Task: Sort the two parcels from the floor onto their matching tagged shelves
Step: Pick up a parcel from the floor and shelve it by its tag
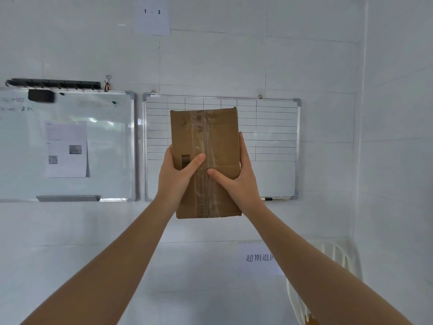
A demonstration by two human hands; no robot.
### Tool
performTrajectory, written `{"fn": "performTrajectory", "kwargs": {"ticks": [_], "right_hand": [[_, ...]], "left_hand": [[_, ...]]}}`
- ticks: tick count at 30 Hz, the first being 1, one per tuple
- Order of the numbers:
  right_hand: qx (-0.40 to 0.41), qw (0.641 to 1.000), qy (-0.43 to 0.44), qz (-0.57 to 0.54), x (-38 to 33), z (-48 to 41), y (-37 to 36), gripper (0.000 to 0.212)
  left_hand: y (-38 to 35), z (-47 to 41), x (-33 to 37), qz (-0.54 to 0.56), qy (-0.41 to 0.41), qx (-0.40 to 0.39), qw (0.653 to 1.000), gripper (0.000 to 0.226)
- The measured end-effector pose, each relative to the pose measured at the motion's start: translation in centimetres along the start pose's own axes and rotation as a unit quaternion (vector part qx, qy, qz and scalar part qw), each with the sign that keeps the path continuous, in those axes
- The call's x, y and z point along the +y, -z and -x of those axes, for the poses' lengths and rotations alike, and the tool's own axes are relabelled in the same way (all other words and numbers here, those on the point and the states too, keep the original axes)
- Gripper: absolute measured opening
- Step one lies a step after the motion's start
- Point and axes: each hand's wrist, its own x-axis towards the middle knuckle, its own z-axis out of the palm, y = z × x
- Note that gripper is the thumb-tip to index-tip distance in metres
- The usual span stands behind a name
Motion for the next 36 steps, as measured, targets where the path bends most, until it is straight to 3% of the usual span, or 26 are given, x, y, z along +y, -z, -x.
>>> {"fn": "performTrajectory", "kwargs": {"ticks": [4,9,12,15,19,21,23,25,27,29,32,34,36], "right_hand": [[0.004,1.000,-0.005,-0.001,0.6,0.1,-0.3,0.100],[-0.003,1.000,0.002,-0.015,0.6,0.8,-1.1,0.090],[-0.002,0.999,0.004,-0.053,0.4,0.9,-0.9,0.058],[0.013,0.998,0.002,-0.058,0.3,0.7,-0.4,0.038],[0.036,0.996,-0.019,-0.074,0.5,-0.1,0.6,0.055],[0.018,0.995,-0.049,-0.080,0.5,-0.5,1.0,0.043],[0.017,0.993,-0.070,-0.092,0.0,-0.5,0.7,0.033],[0.049,0.992,-0.084,-0.086,0.0,-0.3,0.1,0.046],[0.088,0.991,-0.084,-0.052,-0.1,0.0,-0.4,0.075],[0.103,0.992,-0.076,-0.022,-0.1,0.3,-0.4,0.083],[0.050,0.996,-0.068,0.025,0.2,0.7,0.1,0.057],[0.003,0.997,-0.076,-0.021,0.3,0.9,0.4,0.053],[-0.016,0.991,-0.098,-0.087,0.3,0.8,0.5,0.051]], "left_hand": [[-1.1,0.5,-0.6,-0.075,-0.013,0.043,0.996,0.050],[-1.8,0.0,-0.9,-0.158,0.035,0.101,0.982,0.100],[-0.9,-0.6,-1.1,-0.088,0.032,0.078,0.993,0.108],[0.1,-0.8,-1.1,-0.019,0.039,0.035,0.998,0.093],[0.5,-0.6,-1.1,0.037,0.014,0.015,0.999,0.081],[0.4,-0.4,-1.2,0.060,-0.013,0.014,0.998,0.085],[0.0,0.0,-1.4,0.016,-0.081,0.046,0.996,0.088],[-0.7,0.1,-1.6,-0.082,-0.128,0.060,0.987,0.087],[-1.2,-0.2,-2.0,-0.123,-0.088,0.033,0.988,0.096],[-1.1,-0.4,-1.9,-0.083,-0.032,-0.015,0.996,0.104],[0.3,-0.8,-2.3,0.076,0.011,-0.064,0.995,0.089],[1.1,-0.9,-2.7,0.157,0.064,-0.117,0.979,0.069],[1.6,-1.0,-3.4,0.209,0.106,-0.139,0.962,0.069]]}}
